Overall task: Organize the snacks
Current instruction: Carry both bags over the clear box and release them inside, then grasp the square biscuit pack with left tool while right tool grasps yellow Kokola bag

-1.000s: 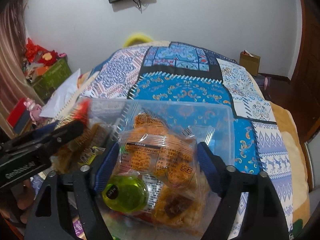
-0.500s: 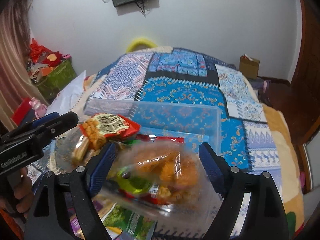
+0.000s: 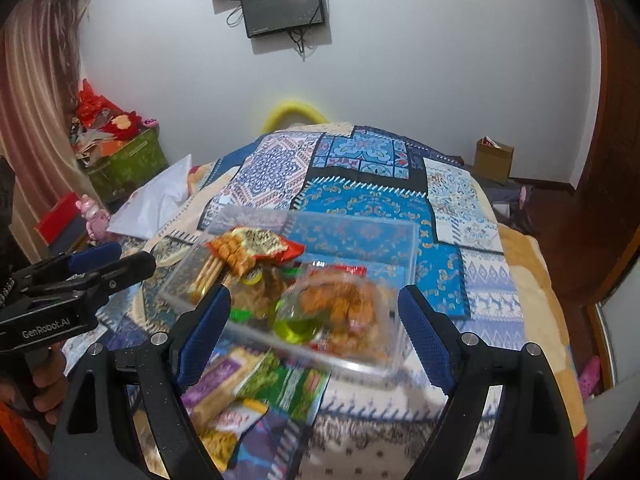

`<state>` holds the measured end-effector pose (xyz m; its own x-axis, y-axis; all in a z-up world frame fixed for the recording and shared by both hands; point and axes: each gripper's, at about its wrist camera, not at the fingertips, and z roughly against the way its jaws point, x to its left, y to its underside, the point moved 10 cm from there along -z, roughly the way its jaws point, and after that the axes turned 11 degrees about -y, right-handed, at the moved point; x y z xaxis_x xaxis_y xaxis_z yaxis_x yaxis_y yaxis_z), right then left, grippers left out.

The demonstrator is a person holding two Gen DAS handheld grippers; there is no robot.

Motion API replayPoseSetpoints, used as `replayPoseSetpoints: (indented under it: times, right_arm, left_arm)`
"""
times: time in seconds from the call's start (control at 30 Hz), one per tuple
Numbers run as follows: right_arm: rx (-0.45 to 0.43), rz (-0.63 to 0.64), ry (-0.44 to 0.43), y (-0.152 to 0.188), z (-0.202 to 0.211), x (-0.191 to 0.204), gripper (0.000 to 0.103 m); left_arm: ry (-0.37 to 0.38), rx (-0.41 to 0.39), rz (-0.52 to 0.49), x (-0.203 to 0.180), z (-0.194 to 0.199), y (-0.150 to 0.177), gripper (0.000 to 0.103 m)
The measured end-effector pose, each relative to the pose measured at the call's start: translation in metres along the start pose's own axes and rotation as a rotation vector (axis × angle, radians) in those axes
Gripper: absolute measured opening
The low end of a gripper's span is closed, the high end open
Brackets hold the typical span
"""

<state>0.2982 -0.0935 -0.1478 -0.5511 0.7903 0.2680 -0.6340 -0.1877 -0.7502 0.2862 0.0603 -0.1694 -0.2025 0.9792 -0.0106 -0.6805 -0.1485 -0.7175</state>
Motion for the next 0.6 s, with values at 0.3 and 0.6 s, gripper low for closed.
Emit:
replayPoseSetpoints:
  times: [0.3, 0.6]
  right_arm:
    - [0.047, 0.018, -0.003, 0.041, 0.015, 0.013, 0.084]
    - [0.106, -0.007, -0.003, 0.082, 0.019, 0.015, 0.084]
  left_arm:
    - [0.002, 0.099, -0.035, -0.005, 0.007, 0.068, 0.077]
    - [0.048, 0.193, -0.075, -0.028, 0.007, 0.122, 0.077]
